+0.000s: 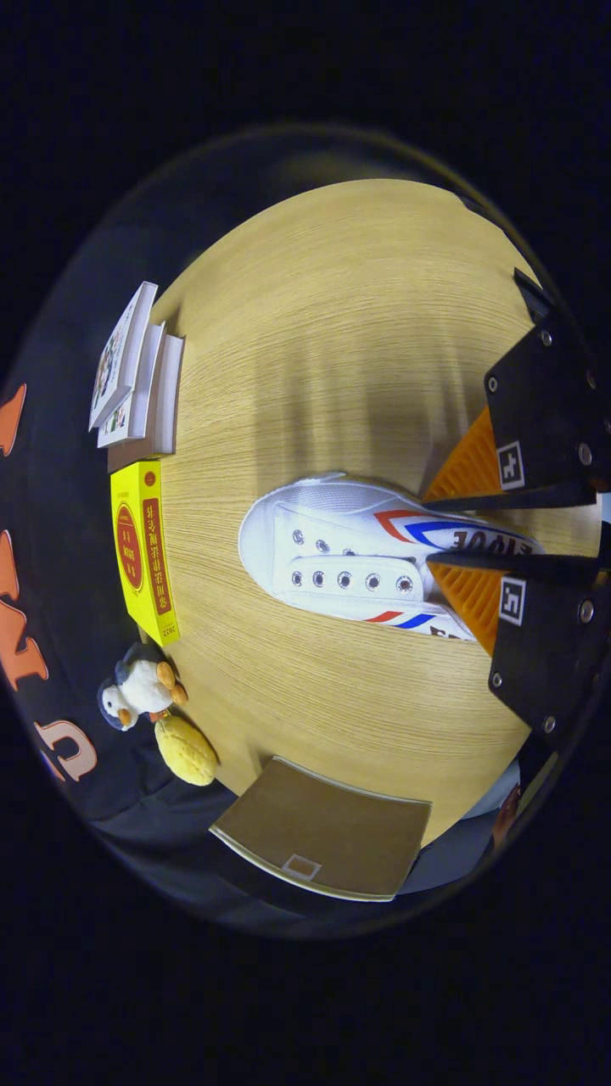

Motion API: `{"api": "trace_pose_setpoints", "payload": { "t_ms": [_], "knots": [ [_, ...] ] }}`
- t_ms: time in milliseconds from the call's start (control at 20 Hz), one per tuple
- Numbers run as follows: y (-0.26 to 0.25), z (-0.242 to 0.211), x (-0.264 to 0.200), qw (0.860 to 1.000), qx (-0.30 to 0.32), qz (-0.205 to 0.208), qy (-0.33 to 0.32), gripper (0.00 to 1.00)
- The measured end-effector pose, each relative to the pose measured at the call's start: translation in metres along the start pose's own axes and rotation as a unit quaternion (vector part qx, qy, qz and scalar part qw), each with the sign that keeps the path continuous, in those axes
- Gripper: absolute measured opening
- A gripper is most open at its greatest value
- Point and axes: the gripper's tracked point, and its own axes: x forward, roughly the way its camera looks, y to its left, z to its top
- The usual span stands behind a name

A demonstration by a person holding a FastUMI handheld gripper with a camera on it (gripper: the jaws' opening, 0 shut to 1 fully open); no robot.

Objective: Open the storage box then place both shoes into the box .Put the left shoe in first, then the right shoe, with the right side of both shoes facing outward in a uniform manner.

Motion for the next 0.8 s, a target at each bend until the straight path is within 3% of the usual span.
{"api": "trace_pose_setpoints", "payload": {
  "t_ms": [100,200,500,800],
  "knots": [
    [-0.001,-0.001,0.001,0.998,0.057,0.005,0.000,0.07],
    [0.009,0.002,-0.007,0.996,0.090,0.018,-0.009,0.01],
    [0.061,0.044,-0.049,0.991,0.103,0.060,-0.056,0.01],
    [0.153,0.100,-0.108,0.988,0.057,0.106,-0.098,0.01]
  ]
}}
